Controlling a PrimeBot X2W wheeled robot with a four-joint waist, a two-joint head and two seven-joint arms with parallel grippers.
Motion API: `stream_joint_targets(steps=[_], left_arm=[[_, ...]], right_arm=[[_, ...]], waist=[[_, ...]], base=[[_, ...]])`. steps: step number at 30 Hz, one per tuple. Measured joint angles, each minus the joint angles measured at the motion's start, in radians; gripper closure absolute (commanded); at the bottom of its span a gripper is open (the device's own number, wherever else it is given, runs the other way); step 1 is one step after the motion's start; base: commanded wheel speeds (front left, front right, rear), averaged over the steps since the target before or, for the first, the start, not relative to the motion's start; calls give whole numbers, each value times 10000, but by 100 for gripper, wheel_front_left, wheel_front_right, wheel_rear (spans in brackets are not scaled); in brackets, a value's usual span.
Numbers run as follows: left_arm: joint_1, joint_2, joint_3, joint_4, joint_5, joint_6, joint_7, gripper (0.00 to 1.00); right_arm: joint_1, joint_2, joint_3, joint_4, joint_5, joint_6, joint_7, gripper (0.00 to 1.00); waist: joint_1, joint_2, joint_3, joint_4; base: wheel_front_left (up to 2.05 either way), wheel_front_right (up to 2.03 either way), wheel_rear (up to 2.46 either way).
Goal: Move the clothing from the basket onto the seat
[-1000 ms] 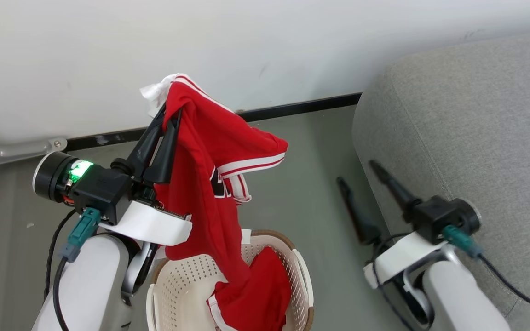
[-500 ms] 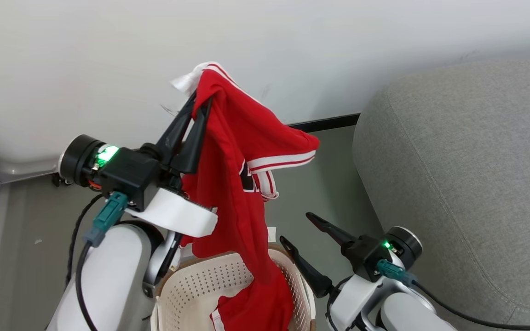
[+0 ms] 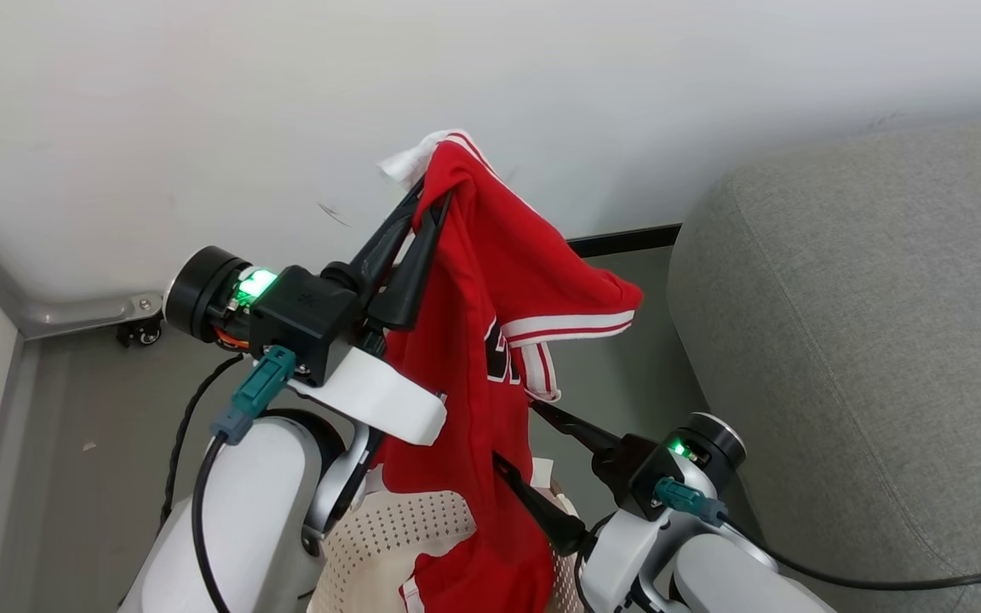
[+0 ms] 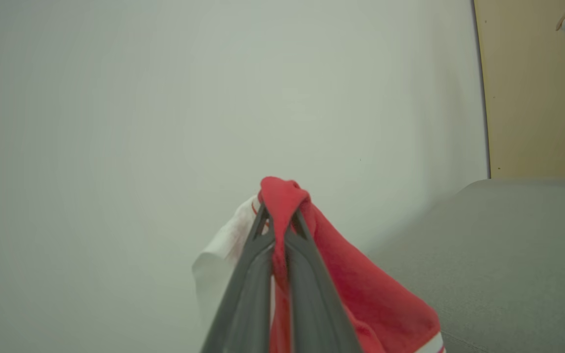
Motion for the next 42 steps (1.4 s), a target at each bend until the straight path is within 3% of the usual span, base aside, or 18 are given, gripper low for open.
stream_joint_targets(steps=[11, 29, 30, 31, 32, 42], left_arm=[[0, -92, -270, 21, 73, 0, 384, 100], [1, -334, -800, -23, 79, -90, 729, 100], [1, -347, -807, -27, 67, -90, 729, 100], [1, -353, -809, -27, 67, -90, 729, 100], [2, -355, -807, -27, 58, -90, 738, 100], [227, -203, -445, 380, -109, -63, 825, 100]], right_arm=[[-136, 188, 575, 621, -52, 0, -418, 0], [-883, 224, -102, 1532, -382, 0, -669, 0], [-915, 224, -144, 1586, -384, 0, -692, 45], [-951, 226, -169, 1641, -420, 0, -698, 62], [-982, 226, -173, 1693, -483, 0, -702, 100], [-990, 230, 339, 1716, -357, 0, -704, 100]], waist=[[0, 0, -107, 184], [0, 0, -276, 430], [0, 0, -279, 452], [0, 0, -280, 472], [-1, 0, -279, 490], [0, 0, -197, 450]], base=[[0, 0, 0], [0, 0, 0], [0, 0, 0], [0, 0, 0], [0, 0, 0], [0, 0, 0]])
